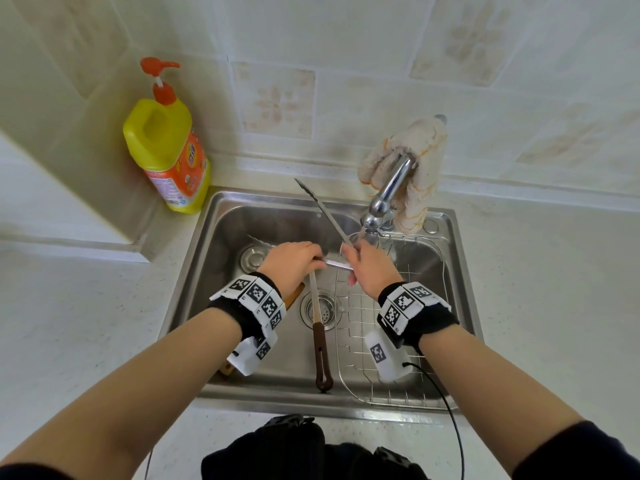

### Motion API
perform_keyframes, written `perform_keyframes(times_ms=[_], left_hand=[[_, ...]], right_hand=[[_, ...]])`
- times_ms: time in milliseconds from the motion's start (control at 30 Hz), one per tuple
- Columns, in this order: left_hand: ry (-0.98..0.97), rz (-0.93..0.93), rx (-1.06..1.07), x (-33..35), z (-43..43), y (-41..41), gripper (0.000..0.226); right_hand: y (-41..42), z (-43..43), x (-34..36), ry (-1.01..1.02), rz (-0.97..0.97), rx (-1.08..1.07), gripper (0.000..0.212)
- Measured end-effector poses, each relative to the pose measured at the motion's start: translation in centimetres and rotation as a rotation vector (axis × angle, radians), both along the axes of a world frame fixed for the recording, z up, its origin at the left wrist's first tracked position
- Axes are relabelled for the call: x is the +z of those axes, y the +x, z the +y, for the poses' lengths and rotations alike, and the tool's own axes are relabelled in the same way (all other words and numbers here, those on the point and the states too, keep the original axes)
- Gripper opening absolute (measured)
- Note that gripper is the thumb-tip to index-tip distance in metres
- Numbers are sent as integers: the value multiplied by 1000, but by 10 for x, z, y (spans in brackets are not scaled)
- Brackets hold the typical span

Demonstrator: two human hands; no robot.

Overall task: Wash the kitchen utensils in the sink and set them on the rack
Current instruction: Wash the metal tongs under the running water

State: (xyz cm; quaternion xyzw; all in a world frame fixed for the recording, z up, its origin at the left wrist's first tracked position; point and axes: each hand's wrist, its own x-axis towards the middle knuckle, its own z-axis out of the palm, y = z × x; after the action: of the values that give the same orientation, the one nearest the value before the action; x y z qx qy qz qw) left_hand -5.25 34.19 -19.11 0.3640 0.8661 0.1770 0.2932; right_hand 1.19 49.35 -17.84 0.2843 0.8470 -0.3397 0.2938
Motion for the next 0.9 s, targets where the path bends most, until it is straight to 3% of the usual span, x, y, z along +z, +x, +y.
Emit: perform_keyframes(times_ms=[167,267,367,467,567,667,800,900], left_hand=[[-179,73,-92,-23,-4,3,37],[-98,127,42,-27,-11,8,37],[-112,-47,188,-23,-9,7,17],[-130,-342,399,-16,-5,9,30],[-39,-459,615,-3,-5,10,29],[33,-395,756,10,-13,10,24],[108,-298,844,25,-33,15,10],[130,-197,910,37,-55,22,10]], right_hand=[[15,15,-10,105,-98,15,35],[14,19,-4,106,-66,-70,39],[12,16,-1,87,-25,-49,36],[11,5,0,37,14,-33,33],[7,-5,5,-55,29,-65,34],[5,-12,12,-120,14,-50,45],[5,-21,23,-161,2,128,65],[4,-34,34,-127,-19,381,46]])
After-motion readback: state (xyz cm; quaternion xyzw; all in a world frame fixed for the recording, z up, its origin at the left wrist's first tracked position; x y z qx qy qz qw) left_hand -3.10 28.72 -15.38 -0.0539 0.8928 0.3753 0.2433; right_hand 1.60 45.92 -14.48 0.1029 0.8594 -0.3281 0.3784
